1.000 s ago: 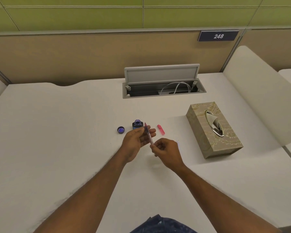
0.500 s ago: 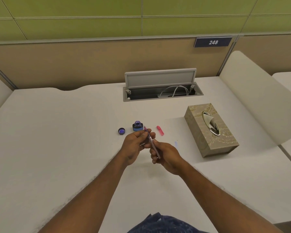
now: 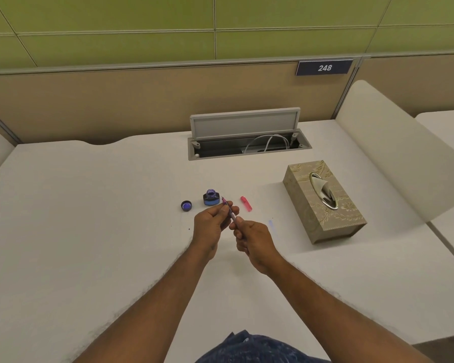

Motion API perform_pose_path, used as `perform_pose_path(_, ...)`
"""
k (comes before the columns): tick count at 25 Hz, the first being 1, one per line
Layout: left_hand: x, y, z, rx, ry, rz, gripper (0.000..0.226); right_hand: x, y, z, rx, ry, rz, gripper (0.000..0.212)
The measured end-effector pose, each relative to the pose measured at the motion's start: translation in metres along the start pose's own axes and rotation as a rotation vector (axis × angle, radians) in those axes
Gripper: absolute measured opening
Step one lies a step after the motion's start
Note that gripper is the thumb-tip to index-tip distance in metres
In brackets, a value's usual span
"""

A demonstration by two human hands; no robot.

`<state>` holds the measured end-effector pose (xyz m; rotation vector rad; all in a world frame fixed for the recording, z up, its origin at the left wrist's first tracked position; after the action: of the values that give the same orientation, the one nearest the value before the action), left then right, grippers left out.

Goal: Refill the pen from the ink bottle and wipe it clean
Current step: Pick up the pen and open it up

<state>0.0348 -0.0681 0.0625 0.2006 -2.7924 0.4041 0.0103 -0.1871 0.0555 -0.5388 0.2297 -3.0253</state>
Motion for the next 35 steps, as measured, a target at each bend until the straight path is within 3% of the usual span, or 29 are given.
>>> perform_pose_path(7, 0.004, -0.004, -0.003, 0.014, -0.046, -0.077, 0.015, 0.0, 0.003, 0.003, 0.253, 0.283, -0.193, 0.021)
perform_pose_path(9, 0.005, -0.004, -0.003, -0.031, -0.055, -0.06, 0.015, 0.0, 0.005, 0.003, 0.212, 0.281, -0.213, 0.016)
perform_pose_path(11, 0.004, -0.003, -0.003, -0.08, -0.06, -0.049, 0.017, -0.001, 0.006, 0.004, 0.169, 0.238, -0.18, 0.028)
perform_pose_path(17, 0.006, 0.002, -0.007, -0.146, -0.09, -0.047, 0.023, 0.0, 0.002, 0.007, 0.144, 0.137, 0.079, 0.036)
perform_pose_path(23, 0.009, 0.002, -0.009, -0.228, -0.114, -0.042, 0.025, -0.001, 0.003, 0.011, 0.14, 0.202, -0.009, 0.014)
perform_pose_path(30, 0.008, 0.0, -0.01, -0.254, -0.115, -0.073, 0.026, -0.001, 0.001, 0.011, 0.194, 0.199, -0.015, 0.033)
perform_pose_path(35, 0.008, -0.001, -0.011, -0.235, -0.105, -0.068, 0.026, -0.004, 0.004, 0.014, 0.183, 0.223, -0.014, 0.016)
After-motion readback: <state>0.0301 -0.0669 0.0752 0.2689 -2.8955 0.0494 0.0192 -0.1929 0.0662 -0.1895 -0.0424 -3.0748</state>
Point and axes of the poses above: each hand's wrist, its own x-axis away from the middle knuckle, its own y-axis out of the back of the hand, z = x × y, the point moved 4 cm from there along -x, towards the middle knuckle, and after that the axes turned 2 degrees about y, right-handed, at the moved point
